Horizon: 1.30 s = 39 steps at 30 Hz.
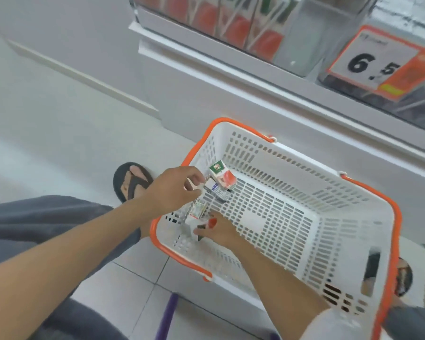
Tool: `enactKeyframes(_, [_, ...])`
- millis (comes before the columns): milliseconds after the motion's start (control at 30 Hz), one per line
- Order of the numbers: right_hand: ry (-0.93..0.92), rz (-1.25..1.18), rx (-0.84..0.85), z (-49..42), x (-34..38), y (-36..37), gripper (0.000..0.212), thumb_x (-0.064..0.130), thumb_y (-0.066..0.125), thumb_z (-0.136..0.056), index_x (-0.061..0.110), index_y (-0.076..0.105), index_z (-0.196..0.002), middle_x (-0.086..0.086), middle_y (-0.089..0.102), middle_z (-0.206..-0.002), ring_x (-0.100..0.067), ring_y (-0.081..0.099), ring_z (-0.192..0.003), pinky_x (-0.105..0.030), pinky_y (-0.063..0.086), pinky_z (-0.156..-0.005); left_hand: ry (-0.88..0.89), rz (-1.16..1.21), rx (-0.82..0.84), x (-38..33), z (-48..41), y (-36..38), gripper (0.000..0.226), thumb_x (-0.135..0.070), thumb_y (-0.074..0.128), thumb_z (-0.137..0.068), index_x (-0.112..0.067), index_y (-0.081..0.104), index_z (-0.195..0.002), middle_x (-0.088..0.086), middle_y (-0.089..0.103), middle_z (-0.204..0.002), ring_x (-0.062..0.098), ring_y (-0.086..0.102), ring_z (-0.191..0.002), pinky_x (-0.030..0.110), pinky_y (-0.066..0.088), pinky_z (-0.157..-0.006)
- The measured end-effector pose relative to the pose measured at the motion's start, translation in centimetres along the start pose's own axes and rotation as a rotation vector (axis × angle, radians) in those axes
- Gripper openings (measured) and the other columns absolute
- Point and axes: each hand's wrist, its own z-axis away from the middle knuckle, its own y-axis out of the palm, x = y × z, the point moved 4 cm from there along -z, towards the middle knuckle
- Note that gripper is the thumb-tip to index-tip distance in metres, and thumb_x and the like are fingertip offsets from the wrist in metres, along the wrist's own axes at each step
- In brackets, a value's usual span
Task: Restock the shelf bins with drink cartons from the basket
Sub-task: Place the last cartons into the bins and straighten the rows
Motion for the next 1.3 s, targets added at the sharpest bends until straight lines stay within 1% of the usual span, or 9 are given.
enactKeyframes(167, [-0.022,-0.280,-0.201,2.5,0.3,-4.7,0.069,0.065,0.067,-0.067,0.029,0.051,-0.124,0.013,0.061,-0.095,-0.008,0.066,-0.083,-0.028,0.052,-0.073,-0.034,0.094,-0.025,-1.3,-1.0,1.3,0.022,-0.013,0.070,-0.084,-0.031,0.062,-0.094,-0.006,0.062,-0.098,0.010,0.063,-0.077,0.010,0.048,-0.065])
enactKeyframes(300, [-0.199,-0.512,-0.201,4.9,4.5,-10.2,0.040,0.056,0.066,-0.080,0.016,0.065,-0.082,0.007,0.064,-0.066,-0.018,0.061,-0.072,-0.034,0.053,-0.082,-0.064,0.181,-0.061,-2.2,-0.4,3.4,0.037,-0.016,0.074,-0.082,-0.036,0.055,-0.106,-0.010,0.059,-0.106,-0.001,0.060,-0.082,0.008,0.047,-0.067])
enactKeyframes(467, [-0.318,-0.468,0.155,5.2,9.3,-11.7,0.067,0.068,0.053,-0.085,0.010,0.073,-0.109,-0.010,0.073,-0.105,-0.023,0.068,-0.105,-0.037,0.053,-0.096,-0.063,0.393,-0.106,-3.1,-0.8,3.3,0.042,-0.030,0.074,-0.083,-0.032,0.057,-0.121,-0.024,0.065,-0.100,-0.008,0.061,-0.092,0.006,0.044,-0.072])
enactKeyframes(567, [-0.329,-0.330,-0.129,3.1,9.2,-13.3,0.048,0.055,0.054,-0.092,0.013,0.078,-0.091,-0.006,0.076,-0.098,-0.023,0.070,-0.097,-0.039,0.052,-0.099,-0.183,0.481,-0.180,-2.5,-1.8,1.4,0.022,-0.021,0.071,-0.086,-0.019,0.066,-0.106,0.002,0.073,-0.087,0.011,0.069,-0.080,0.031,0.058,-0.075])
enactKeyframes(700, [-0.254,0.134,-0.344,-0.7,9.0,-11.9,0.048,0.041,0.063,-0.088,0.008,0.061,-0.124,-0.011,0.063,-0.126,-0.028,0.055,-0.118,-0.036,0.040,-0.104,-0.268,0.663,-0.113,-2.7,-2.3,0.4,0.028,-0.016,0.069,-0.086,-0.023,0.061,-0.113,0.011,0.071,-0.103,0.033,0.069,-0.094,0.041,0.060,-0.079])
enactKeyframes(833, [-0.227,0.443,-0.463,-2.8,8.6,-11.1,0.019,0.033,0.063,-0.078,0.017,0.056,-0.085,-0.003,0.063,-0.091,-0.024,0.058,-0.092,-0.036,0.049,-0.086,-0.291,0.659,-0.066,-2.8,-2.7,0.5,0.024,-0.014,0.066,-0.089,-0.019,0.059,-0.112,0.017,0.070,-0.100,0.038,0.068,-0.095,0.045,0.060,-0.078])
enactKeyframes(967, [-0.198,0.273,-0.414,0.1,6.0,-12.8,0.015,0.025,0.065,-0.070,0.022,0.051,-0.074,0.007,0.053,-0.069,-0.018,0.055,-0.067,-0.026,0.039,-0.049,-0.305,0.619,-0.057,-3.2,-2.8,0.9,0.029,-0.020,0.066,-0.089,-0.028,0.058,-0.115,0.012,0.070,-0.102,0.030,0.065,-0.091,0.043,0.060,-0.078])
enactKeyframes(1100, [-0.273,-0.140,-0.524,8.1,4.4,-16.8,0.038,0.027,0.071,-0.071,0.025,0.054,-0.105,0.006,0.065,-0.086,-0.016,0.067,-0.076,-0.039,0.060,-0.066,-0.321,0.622,0.025,-4.5,-2.5,2.1,0.031,-0.023,0.064,-0.091,-0.033,0.054,-0.118,0.014,0.064,-0.113,0.025,0.058,-0.090,0.041,0.057,-0.082])
enactKeyframes(1300, [-0.553,-0.295,-0.539,21.3,7.1,-21.9,0.037,0.019,0.079,-0.072,0.026,0.053,-0.098,0.004,0.061,-0.086,-0.010,0.061,-0.071,-0.030,0.057,-0.066,-0.164,0.748,0.359,-14.0,-1.7,5.4,0.065,-0.045,0.085,-0.064,-0.027,0.060,-0.121,0.009,0.066,-0.099,0.029,0.051,-0.091,0.040,0.048,-0.089])
